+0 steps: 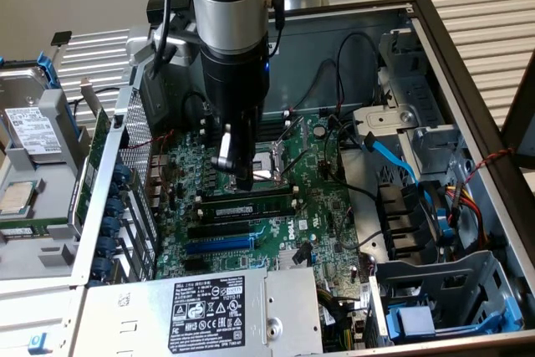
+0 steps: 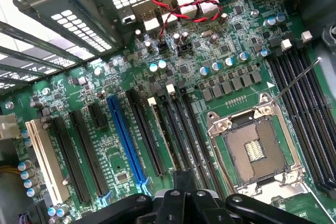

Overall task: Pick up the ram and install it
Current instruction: 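Press down the ram until it locks into place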

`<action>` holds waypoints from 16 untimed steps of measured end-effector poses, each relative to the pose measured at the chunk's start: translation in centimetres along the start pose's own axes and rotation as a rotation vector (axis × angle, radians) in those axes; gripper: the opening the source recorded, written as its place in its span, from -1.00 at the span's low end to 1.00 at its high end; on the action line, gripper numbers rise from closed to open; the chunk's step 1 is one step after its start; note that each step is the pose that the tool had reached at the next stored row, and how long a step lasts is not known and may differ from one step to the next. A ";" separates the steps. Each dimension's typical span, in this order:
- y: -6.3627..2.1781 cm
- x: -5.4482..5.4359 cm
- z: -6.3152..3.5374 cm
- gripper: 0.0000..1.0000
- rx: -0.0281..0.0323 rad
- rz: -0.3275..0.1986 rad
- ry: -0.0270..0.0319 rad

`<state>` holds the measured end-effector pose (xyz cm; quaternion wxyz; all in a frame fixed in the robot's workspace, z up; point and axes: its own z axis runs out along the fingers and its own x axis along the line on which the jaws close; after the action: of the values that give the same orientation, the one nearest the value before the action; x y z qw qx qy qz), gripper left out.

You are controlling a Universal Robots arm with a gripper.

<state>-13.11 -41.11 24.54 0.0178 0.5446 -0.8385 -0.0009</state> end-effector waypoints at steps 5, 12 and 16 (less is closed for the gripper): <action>0.01 0.0 0.00 -0.80 0.0006 0.056 0.0040; 0.02 0.0 -0.01 -0.80 -0.0005 0.138 0.0057; 0.01 0.0 0.00 -0.80 -0.0018 0.187 0.0053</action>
<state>-13.12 -41.10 24.55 0.0205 0.4638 -0.8857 0.0014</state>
